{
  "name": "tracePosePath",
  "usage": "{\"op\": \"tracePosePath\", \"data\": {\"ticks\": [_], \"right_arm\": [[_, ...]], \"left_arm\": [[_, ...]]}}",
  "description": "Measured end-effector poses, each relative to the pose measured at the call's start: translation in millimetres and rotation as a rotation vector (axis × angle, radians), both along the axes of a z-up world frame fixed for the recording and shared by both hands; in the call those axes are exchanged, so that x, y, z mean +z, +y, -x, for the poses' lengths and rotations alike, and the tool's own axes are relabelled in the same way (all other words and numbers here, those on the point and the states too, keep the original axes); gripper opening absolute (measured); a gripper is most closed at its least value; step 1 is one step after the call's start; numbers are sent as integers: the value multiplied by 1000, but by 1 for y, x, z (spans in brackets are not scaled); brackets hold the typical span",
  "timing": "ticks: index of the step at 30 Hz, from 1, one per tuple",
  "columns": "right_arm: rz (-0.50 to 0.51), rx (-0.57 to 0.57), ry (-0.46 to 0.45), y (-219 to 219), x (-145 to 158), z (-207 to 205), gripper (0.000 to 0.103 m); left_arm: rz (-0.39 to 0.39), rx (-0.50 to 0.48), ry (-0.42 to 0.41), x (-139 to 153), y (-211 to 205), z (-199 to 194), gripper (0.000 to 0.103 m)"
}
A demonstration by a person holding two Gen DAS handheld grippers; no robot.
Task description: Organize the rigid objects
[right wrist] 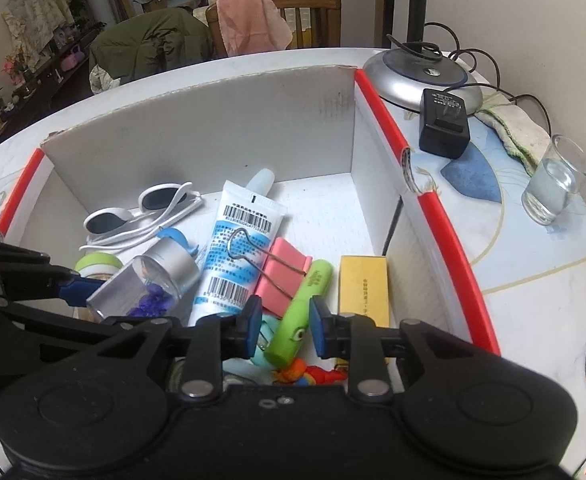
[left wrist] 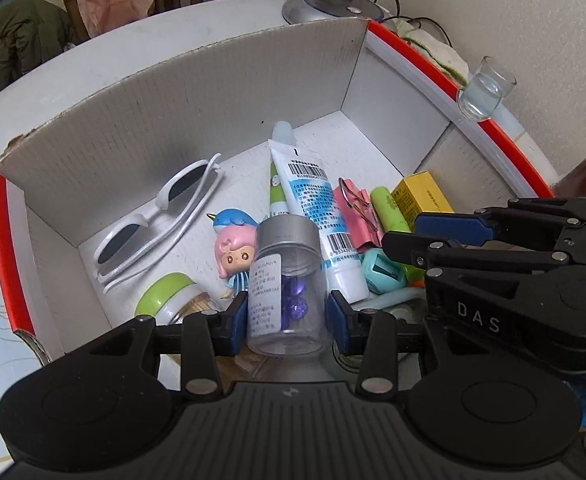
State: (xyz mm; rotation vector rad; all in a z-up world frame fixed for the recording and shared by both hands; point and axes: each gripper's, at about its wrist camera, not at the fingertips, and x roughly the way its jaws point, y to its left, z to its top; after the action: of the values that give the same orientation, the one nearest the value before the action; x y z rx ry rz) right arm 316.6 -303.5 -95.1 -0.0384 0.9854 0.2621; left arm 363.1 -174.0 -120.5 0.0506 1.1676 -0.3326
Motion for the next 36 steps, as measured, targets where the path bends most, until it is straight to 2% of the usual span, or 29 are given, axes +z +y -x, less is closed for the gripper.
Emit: {"op": "tracePosePath", "data": {"ticks": [2,6,14,26,30,36], "right_arm": [[-5,0,-4,0,2,2,27],[-17,-2,-14,-2,7,6,29],[-44,14,-46,0,22,24,37],[-104,22,-128,2,56,64,50],[-123,22,-156,5,68,80,54],[-146,18,-210,11,84,105,63]], "left_arm": [[5,5,-8,1,2,2,43],[21,23,-35,7,9,9,54],[55,48,-119,28,21,31,54],[59,89,-288,69,39,79,54],[73,94,-327,80,49,94,61],[93,101,-366,94,67,115,62]]}}
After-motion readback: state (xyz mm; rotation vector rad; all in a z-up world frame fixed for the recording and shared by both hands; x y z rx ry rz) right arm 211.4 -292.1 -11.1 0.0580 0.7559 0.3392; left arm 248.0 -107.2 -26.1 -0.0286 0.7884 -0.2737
